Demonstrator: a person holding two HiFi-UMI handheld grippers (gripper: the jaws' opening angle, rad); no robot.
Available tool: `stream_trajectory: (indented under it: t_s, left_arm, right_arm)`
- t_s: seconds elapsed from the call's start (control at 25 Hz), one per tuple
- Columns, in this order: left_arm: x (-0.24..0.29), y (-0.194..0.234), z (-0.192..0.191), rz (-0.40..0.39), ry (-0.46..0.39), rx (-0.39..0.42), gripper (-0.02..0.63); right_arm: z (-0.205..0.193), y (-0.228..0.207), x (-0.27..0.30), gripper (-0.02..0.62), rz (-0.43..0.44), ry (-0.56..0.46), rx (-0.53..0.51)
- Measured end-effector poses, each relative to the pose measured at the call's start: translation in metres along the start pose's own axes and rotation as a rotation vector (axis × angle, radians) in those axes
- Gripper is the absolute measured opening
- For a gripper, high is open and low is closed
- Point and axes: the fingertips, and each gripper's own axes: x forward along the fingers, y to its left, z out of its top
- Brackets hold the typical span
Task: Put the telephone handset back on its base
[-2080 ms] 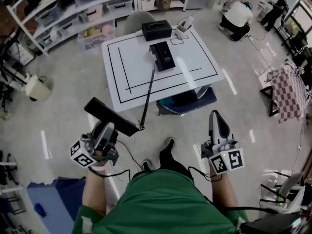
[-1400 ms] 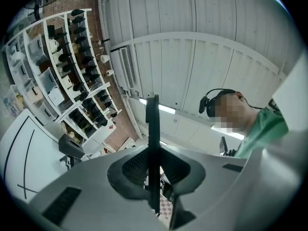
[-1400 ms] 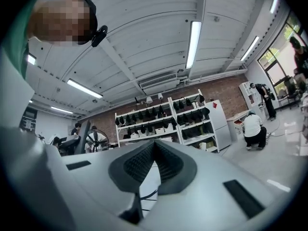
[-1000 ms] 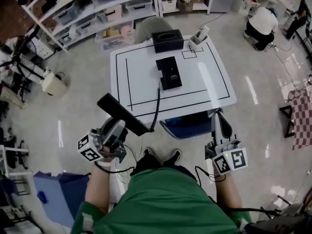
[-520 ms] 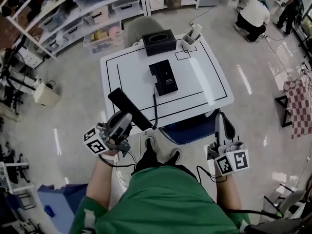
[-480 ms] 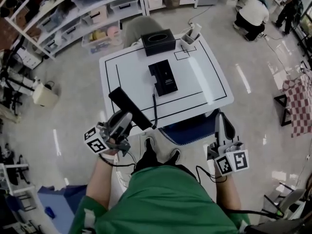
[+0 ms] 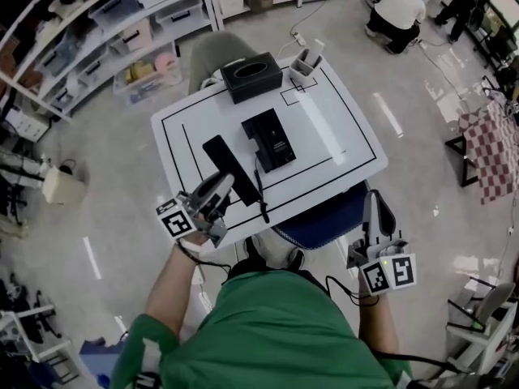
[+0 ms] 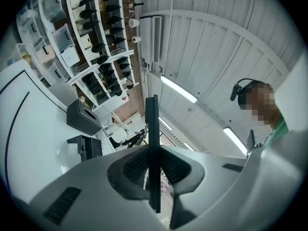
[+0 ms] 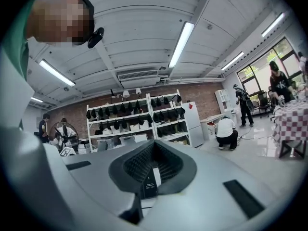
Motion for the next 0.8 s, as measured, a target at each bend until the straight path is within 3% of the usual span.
stream_trajectory:
  t_s: [0.36, 0.48, 0.64, 0.8]
  left_arm:
    - [0.038, 0.089, -0.023, 0.037, 0.116, -0.1, 0.081]
    - [0.046, 0.117, -0.037, 0.048, 0.134, -0.166, 0.081]
    - [0.052, 0.159, -0.054, 0.127, 0.172, -0.212, 0.081]
    - [0.061, 0.182, -0.066, 0.147, 0.177, -0.249, 0.08]
  right_arm:
    - [-0.01, 0.007, -0.001, 0.023, -0.142, 0.003, -0.018]
    - [-0.013, 0.01, -0.008, 0.021, -0.187, 0.009, -0.024]
    - [-0.02, 0.011, -0.015, 0.022, -0.24, 0.029, -0.027]
    - [-0.025, 0.011, -0.022, 0.022, -0.277, 0.054, -0.028]
